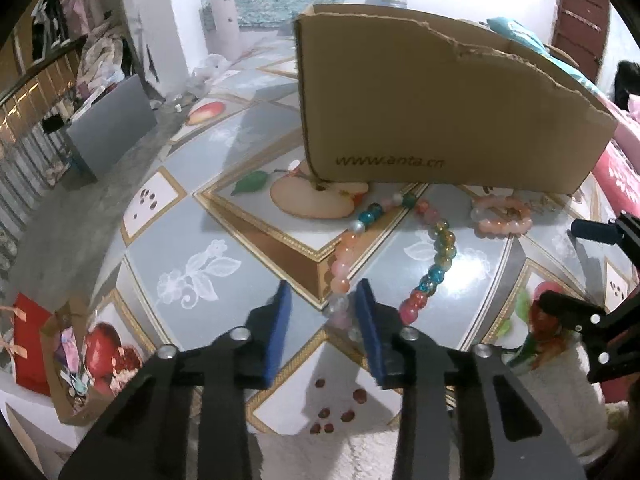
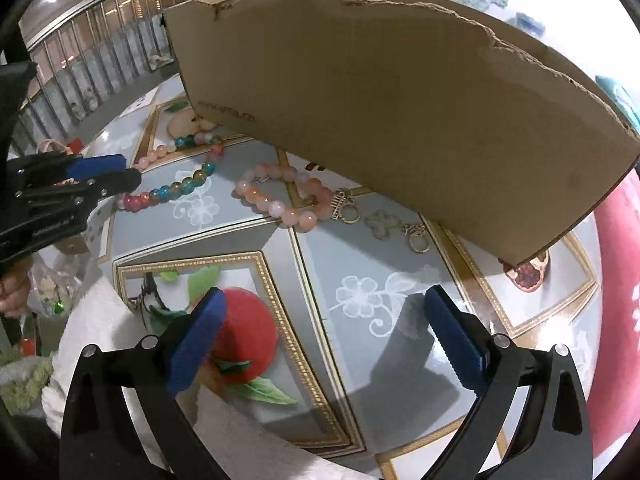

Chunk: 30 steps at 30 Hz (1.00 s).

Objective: Organize jewelry

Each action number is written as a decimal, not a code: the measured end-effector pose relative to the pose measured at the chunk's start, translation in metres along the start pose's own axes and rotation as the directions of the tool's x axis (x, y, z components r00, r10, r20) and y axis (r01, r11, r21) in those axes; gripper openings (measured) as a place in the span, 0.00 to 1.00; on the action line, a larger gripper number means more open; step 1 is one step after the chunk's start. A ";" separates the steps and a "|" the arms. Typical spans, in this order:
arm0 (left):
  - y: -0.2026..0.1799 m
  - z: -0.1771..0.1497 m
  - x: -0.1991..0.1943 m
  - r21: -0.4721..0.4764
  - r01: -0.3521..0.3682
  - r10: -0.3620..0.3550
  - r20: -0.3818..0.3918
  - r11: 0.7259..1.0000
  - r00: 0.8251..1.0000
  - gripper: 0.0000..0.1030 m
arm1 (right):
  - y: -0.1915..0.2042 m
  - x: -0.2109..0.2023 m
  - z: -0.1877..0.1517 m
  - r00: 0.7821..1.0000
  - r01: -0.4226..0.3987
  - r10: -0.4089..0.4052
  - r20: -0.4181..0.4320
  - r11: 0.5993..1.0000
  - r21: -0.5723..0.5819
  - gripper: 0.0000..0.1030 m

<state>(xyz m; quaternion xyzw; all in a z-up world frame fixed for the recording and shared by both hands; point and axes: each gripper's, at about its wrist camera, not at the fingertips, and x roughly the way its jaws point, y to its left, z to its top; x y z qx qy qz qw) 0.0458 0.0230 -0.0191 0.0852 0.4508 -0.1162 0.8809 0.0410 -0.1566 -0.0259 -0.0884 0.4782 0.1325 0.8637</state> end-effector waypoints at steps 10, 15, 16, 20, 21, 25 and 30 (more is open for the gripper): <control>-0.002 0.015 0.009 0.026 0.015 -0.015 0.020 1.000 1.000 0.09 | 0.000 -0.044 0.010 0.963 -0.148 0.124 0.239 0.985 0.086 0.89; 0.000 0.015 0.008 0.011 0.028 -0.029 0.018 1.000 0.999 0.09 | 0.001 -0.039 0.027 0.935 -0.308 0.274 0.226 0.943 0.128 0.59; 0.002 0.015 0.008 0.010 0.031 -0.031 0.015 0.999 0.999 0.09 | 0.003 -0.035 0.031 0.930 -0.331 0.298 0.216 0.933 0.138 0.51; 0.003 0.008 0.005 0.005 0.036 -0.036 0.005 0.999 0.999 0.09 | 0.014 -0.017 0.047 0.909 -0.407 0.383 0.166 0.901 0.151 0.38; 0.003 0.006 0.004 0.001 0.038 -0.038 0.003 0.999 0.999 0.09 | 0.016 -0.014 0.052 0.910 -0.406 0.386 0.147 0.903 0.140 0.36; 0.006 -0.001 0.000 -0.023 0.045 -0.045 -0.005 0.999 0.999 0.09 | 0.031 -0.003 0.065 0.924 -0.380 0.373 0.089 0.920 0.091 0.32; 0.008 -0.002 -0.001 -0.042 0.048 -0.048 -0.011 0.998 0.999 0.09 | 0.048 0.013 0.072 0.949 -0.313 0.312 0.036 0.950 0.022 0.28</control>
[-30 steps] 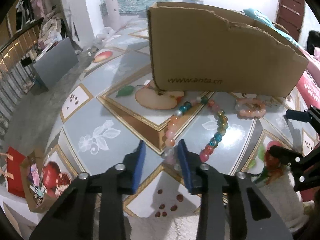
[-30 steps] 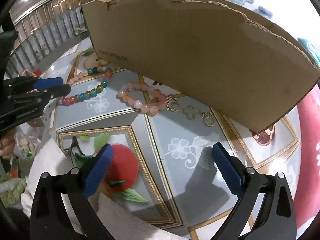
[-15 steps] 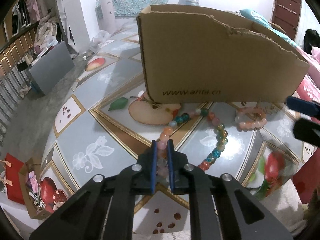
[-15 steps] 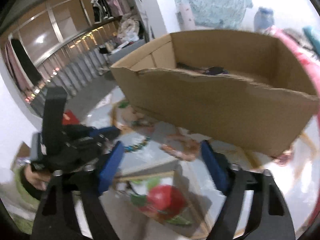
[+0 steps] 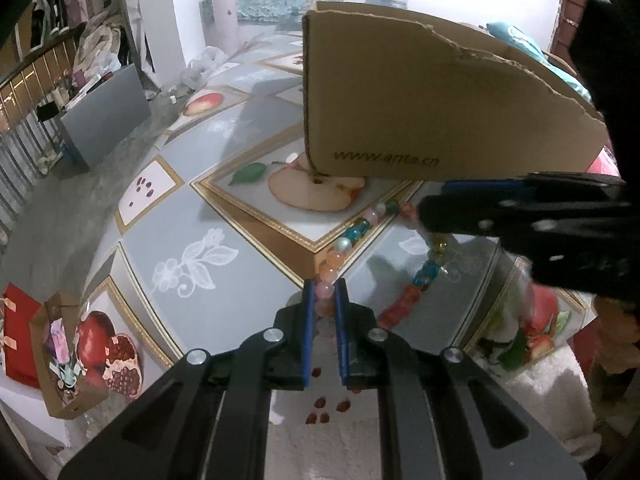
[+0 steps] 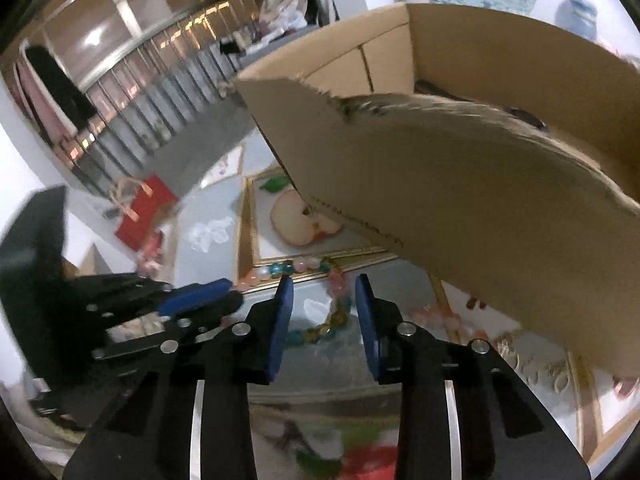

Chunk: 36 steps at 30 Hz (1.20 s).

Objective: Organize jewelry

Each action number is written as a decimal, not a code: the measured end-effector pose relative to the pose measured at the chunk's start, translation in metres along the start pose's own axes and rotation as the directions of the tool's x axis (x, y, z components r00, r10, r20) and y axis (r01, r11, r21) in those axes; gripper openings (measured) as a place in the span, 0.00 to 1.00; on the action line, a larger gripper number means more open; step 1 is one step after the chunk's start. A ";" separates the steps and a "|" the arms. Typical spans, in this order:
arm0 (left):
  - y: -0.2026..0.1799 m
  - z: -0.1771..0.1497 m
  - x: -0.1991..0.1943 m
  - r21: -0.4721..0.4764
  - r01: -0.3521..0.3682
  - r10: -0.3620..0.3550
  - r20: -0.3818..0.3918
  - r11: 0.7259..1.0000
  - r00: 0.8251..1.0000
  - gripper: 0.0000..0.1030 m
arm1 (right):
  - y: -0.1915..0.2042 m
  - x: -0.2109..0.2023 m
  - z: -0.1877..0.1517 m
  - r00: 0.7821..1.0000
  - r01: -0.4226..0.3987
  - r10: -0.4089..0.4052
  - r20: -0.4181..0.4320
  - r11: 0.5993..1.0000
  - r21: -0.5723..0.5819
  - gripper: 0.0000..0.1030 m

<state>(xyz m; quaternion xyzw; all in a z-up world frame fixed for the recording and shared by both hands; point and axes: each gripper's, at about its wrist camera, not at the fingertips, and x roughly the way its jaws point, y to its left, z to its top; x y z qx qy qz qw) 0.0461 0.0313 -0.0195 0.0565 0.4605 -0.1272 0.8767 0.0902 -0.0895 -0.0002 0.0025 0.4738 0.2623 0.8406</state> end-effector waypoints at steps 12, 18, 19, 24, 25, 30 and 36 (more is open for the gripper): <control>-0.002 0.007 0.004 -0.006 -0.021 0.021 -0.022 1.000 1.000 0.09 | 0.003 0.013 0.002 0.995 0.090 -0.094 -0.046 0.993 -0.073 0.08; -0.007 0.009 0.006 0.011 -0.049 0.049 -0.031 0.999 0.998 0.10 | -0.004 0.011 0.001 0.997 0.056 -0.057 -0.054 0.998 -0.019 0.08; -0.007 0.009 0.006 0.010 -0.050 0.050 -0.033 0.999 0.998 0.10 | -0.004 0.010 0.001 0.997 0.053 -0.054 -0.054 0.998 -0.015 0.08; -0.008 0.011 0.006 0.013 -0.055 0.055 -0.036 0.998 0.998 0.10 | -0.005 0.008 -0.001 0.997 0.053 -0.053 -0.051 0.999 -0.008 0.08; -0.007 0.011 0.007 0.014 -0.055 0.055 -0.035 0.998 0.998 0.10 | -0.005 0.008 -0.001 0.997 0.054 -0.055 -0.050 0.998 -0.008 0.08; -0.008 0.013 0.007 0.020 -0.065 0.065 -0.035 0.998 0.997 0.10 | -0.003 0.009 -0.001 0.997 0.060 -0.060 -0.048 0.998 -0.013 0.08; -0.009 0.014 0.008 0.025 -0.071 0.072 -0.031 0.997 0.997 0.10 | 0.001 0.013 0.001 0.997 0.061 -0.061 -0.045 0.998 -0.012 0.08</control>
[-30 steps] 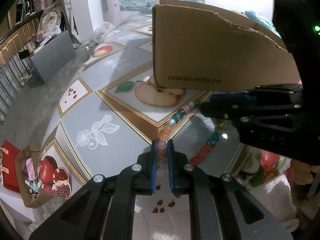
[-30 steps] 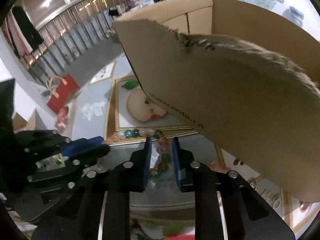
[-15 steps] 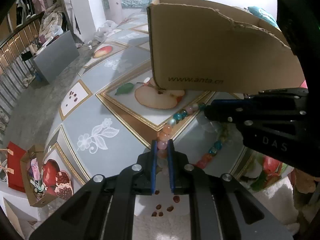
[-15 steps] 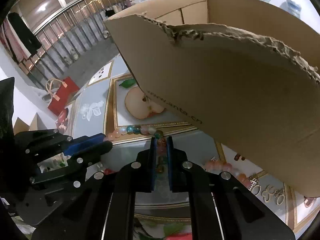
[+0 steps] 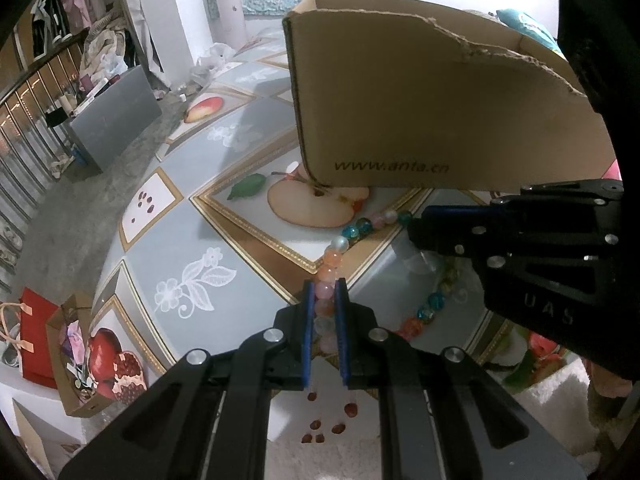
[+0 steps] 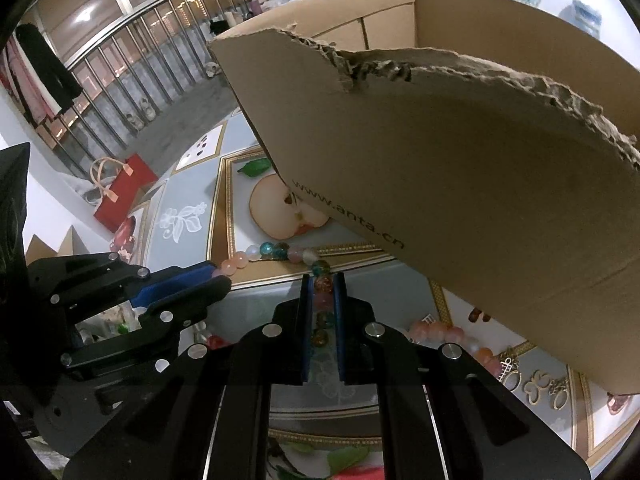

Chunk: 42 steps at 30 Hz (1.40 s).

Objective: Organize jewelry
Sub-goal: 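Carry the bracelet with the left gripper into the box and release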

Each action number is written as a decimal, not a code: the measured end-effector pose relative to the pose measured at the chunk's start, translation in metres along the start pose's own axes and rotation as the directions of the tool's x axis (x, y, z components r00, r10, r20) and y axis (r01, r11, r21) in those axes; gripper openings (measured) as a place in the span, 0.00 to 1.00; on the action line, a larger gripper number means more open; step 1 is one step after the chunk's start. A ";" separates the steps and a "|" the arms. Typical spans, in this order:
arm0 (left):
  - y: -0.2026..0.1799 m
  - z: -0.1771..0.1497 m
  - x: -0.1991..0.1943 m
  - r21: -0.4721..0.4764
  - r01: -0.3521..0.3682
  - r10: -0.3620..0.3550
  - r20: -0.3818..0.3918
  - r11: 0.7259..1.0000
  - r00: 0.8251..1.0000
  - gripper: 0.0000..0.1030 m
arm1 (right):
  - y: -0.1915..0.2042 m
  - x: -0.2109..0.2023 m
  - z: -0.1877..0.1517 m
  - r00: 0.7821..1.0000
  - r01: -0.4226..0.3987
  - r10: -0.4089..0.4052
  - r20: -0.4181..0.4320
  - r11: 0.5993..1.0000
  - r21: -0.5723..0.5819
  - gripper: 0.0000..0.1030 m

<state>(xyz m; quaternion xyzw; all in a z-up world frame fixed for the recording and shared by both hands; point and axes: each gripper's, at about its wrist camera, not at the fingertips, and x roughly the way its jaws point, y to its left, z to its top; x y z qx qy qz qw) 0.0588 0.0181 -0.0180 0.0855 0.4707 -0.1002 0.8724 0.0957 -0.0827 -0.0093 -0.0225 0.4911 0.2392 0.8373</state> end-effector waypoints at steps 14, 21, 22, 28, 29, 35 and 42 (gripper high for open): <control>0.001 0.004 -0.013 -0.007 0.019 -0.019 0.040 1.000 0.999 0.09 | 0.001 -0.009 0.002 0.999 -0.016 0.015 0.037 1.000 0.027 0.08; -0.001 0.006 -0.031 -0.002 0.030 -0.030 0.076 1.000 0.997 0.09 | 0.000 -0.023 -0.002 0.997 -0.025 0.022 0.080 0.999 0.039 0.08; -0.002 0.006 -0.034 0.000 0.030 -0.030 0.082 1.000 0.996 0.09 | 0.000 -0.026 -0.002 0.996 -0.026 0.023 0.087 0.999 0.039 0.08; -0.007 0.009 -0.063 0.007 0.029 -0.029 0.142 1.000 0.989 0.09 | 0.005 -0.050 -0.002 0.989 -0.036 0.031 0.145 0.999 0.032 0.08; -0.007 0.010 -0.068 0.008 0.031 -0.032 0.152 0.999 0.988 0.09 | 0.005 -0.055 -0.002 0.987 -0.038 0.033 0.156 0.999 0.029 0.08; -0.014 0.025 -0.107 0.043 0.032 -0.042 0.246 0.999 0.968 0.09 | 0.014 -0.088 0.008 0.969 -0.054 0.052 0.243 0.999 0.001 0.08; -0.022 0.062 -0.145 0.093 0.059 -0.088 0.344 0.994 0.935 0.09 | 0.009 -0.130 0.038 0.937 -0.067 0.076 0.340 0.997 -0.038 0.08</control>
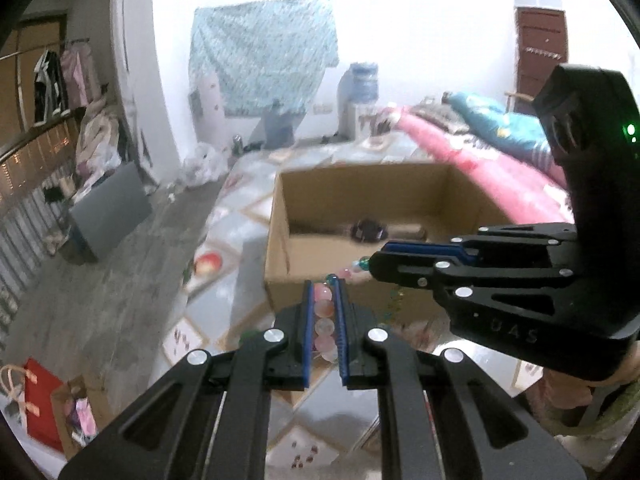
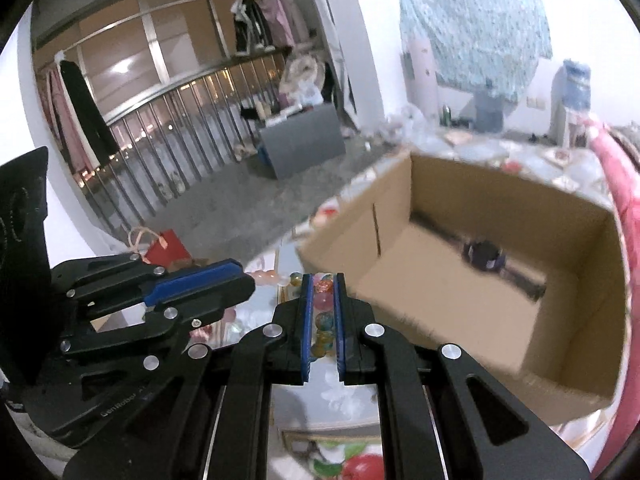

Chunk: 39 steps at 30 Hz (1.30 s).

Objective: Organize jewelry
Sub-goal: 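Carry the bracelet with the left gripper into the box and release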

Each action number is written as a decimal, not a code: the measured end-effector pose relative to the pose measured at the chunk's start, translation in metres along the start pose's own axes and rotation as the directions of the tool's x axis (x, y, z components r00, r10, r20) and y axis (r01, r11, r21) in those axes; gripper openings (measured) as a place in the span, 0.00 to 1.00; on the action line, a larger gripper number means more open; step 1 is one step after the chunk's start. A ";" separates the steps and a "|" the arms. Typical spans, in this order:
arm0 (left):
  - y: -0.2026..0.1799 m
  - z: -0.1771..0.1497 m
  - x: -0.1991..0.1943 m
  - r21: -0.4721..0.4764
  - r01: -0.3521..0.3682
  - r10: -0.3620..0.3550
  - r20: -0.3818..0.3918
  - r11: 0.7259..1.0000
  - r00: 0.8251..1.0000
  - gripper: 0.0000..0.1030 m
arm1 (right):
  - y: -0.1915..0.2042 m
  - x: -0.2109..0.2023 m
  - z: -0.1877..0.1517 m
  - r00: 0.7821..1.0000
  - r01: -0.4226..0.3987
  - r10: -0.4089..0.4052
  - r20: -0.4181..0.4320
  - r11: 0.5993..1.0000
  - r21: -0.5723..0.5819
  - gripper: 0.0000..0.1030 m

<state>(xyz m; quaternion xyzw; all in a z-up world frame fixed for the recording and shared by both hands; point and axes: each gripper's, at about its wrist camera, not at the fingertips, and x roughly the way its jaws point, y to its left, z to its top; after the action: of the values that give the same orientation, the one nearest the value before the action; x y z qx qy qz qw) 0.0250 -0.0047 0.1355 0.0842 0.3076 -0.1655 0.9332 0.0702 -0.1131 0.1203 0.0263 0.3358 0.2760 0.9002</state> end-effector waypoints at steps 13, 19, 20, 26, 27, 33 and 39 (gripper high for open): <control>-0.004 0.084 0.055 -0.009 0.127 -0.127 -0.011 0.992 0.992 0.09 | -0.072 0.006 0.064 0.999 -0.019 0.021 -0.024 0.998 0.062 0.08; -0.003 0.076 0.115 0.011 0.098 -0.095 -0.146 0.995 0.985 0.09 | -0.107 0.062 0.062 0.978 -0.043 0.071 -0.195 0.989 0.144 0.08; -0.001 0.074 0.123 0.008 0.096 -0.094 -0.168 0.995 0.981 0.09 | -0.111 0.072 0.059 0.970 -0.049 0.086 -0.227 0.985 0.163 0.08; 0.006 0.056 0.162 0.002 0.082 -0.078 -0.288 0.997 0.954 0.10 | -0.131 0.127 0.048 0.906 -0.076 0.184 -0.382 0.957 0.280 0.08; 0.008 0.054 0.167 0.001 0.074 -0.070 -0.305 0.997 0.950 0.10 | -0.133 0.132 0.047 0.898 -0.070 0.188 -0.398 0.954 0.292 0.09; 0.013 0.051 0.185 0.005 0.035 -0.031 -0.332 0.999 0.943 0.10 | -0.139 0.151 0.044 0.883 -0.059 0.210 -0.419 0.936 0.346 0.12; 0.018 0.056 0.173 -0.004 0.012 -0.012 -0.255 1.000 0.967 0.10 | -0.138 0.127 0.043 0.917 -0.066 0.190 -0.351 0.939 0.337 0.12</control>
<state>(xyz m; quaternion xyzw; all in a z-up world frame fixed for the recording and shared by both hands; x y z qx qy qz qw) 0.1930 -0.0474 0.0766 0.1016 0.4260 -0.1585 0.8849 0.2422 -0.1586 0.0464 0.1395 0.5405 0.2770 0.7821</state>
